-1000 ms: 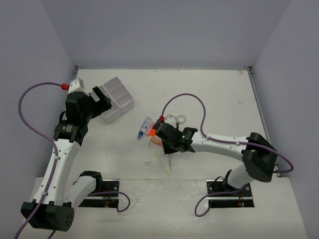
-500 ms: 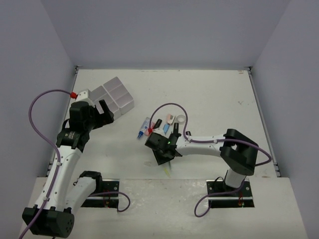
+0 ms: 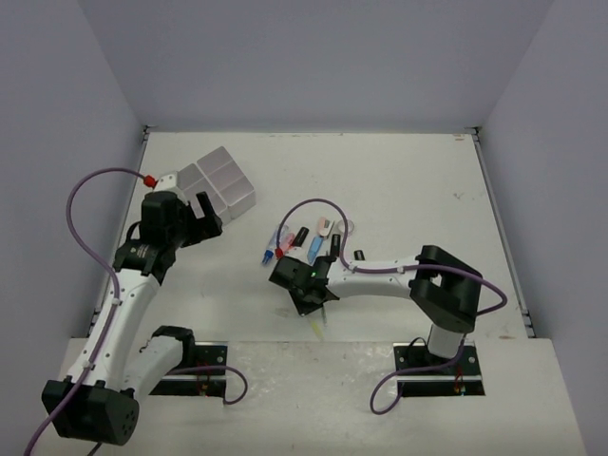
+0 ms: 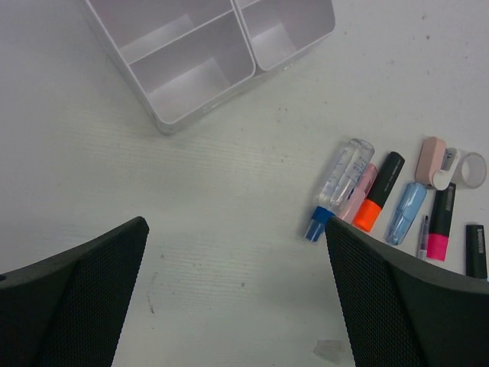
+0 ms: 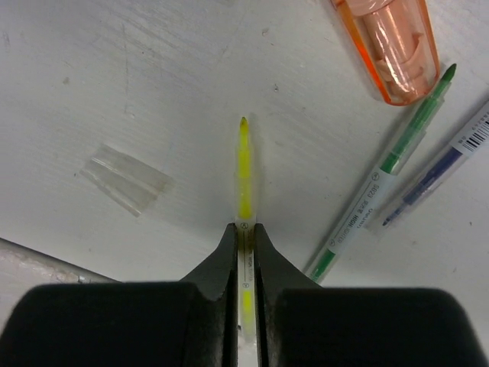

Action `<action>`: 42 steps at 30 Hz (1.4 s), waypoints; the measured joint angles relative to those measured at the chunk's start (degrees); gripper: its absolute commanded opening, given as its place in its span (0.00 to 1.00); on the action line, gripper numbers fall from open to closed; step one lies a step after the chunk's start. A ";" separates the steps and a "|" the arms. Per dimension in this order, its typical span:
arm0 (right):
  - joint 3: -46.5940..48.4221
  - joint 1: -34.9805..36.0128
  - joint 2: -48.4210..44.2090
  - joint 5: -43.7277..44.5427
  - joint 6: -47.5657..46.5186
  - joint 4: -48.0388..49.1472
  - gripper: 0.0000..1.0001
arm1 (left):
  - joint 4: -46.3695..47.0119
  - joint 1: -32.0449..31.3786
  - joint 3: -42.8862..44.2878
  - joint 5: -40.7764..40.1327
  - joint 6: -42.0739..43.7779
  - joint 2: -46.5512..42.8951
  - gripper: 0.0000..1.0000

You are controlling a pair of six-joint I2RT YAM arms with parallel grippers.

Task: Sort the stationery into containers
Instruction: Pick up the pen from the corner of the board, then pick up the pen cap from the center of the board.

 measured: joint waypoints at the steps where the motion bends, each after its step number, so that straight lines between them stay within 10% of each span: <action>1: 0.39 0.22 -0.62 0.94 0.02 -1.16 0.00 | -0.13 -2.08 0.04 -1.55 -0.98 0.81 1.00; 6: 0.96 0.33 -11.65 5.43 0.42 -7.22 0.00 | 0.26 -21.62 2.02 -8.06 -7.35 7.13 0.91; 13: 1.12 -6.82 -35.45 11.03 0.36 -9.54 0.00 | 1.87 -40.15 6.74 -16.53 -18.07 23.40 0.32; 42: -7.87 -10.36 -39.71 12.60 -1.08 -8.69 0.00 | 3.72 -44.52 8.96 -22.13 -28.47 44.58 0.25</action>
